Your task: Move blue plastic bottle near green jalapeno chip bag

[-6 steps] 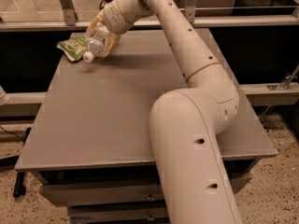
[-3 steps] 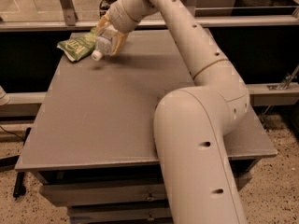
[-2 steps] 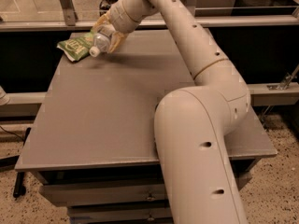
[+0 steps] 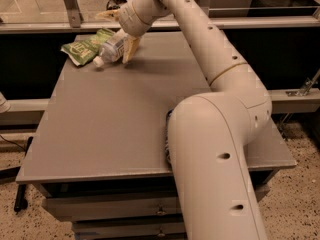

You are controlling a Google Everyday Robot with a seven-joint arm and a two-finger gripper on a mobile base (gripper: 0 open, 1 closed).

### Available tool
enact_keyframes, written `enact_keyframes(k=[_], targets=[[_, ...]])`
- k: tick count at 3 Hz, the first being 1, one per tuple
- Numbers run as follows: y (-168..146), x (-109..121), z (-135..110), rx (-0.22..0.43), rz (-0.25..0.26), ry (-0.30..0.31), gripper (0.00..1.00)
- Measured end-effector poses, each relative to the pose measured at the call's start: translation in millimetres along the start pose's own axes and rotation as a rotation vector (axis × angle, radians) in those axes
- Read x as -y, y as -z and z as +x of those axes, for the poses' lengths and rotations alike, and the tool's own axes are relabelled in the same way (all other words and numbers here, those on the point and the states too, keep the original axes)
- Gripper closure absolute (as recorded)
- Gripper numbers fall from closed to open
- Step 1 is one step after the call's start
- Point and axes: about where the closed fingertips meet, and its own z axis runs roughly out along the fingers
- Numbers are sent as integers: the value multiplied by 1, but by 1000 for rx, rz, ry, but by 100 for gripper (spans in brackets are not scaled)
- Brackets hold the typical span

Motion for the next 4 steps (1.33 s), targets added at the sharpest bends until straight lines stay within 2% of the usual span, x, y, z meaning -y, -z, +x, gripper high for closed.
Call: enact_keyframes(k=[2, 3, 4], targets=[[14, -1, 5, -18, 24, -24, 0], [45, 1, 14, -31, 95, -74, 0], [102, -1, 27, -21, 221, -170, 0]])
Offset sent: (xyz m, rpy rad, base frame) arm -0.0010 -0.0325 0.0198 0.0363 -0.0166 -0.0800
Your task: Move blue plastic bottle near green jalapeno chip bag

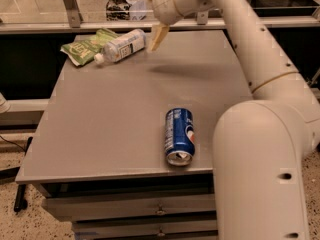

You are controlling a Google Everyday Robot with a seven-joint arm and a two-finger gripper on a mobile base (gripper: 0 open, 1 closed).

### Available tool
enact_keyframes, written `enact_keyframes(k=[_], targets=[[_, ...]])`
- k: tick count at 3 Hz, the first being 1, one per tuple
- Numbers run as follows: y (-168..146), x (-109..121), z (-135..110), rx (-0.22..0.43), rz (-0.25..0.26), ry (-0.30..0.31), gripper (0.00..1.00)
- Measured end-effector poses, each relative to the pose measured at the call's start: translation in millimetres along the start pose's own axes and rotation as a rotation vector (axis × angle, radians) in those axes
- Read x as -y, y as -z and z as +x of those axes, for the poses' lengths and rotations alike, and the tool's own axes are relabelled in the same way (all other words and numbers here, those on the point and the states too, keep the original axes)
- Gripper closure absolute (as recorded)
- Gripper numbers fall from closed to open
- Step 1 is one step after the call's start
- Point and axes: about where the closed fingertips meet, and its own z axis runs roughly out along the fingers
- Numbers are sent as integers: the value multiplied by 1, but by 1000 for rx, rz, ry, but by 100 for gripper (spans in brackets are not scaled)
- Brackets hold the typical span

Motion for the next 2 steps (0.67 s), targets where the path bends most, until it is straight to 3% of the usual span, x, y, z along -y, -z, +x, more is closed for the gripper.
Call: enact_keyframes(k=[1, 2], targets=[[62, 8, 18, -51, 112, -113, 0], [74, 6, 27, -69, 131, -136, 0]])
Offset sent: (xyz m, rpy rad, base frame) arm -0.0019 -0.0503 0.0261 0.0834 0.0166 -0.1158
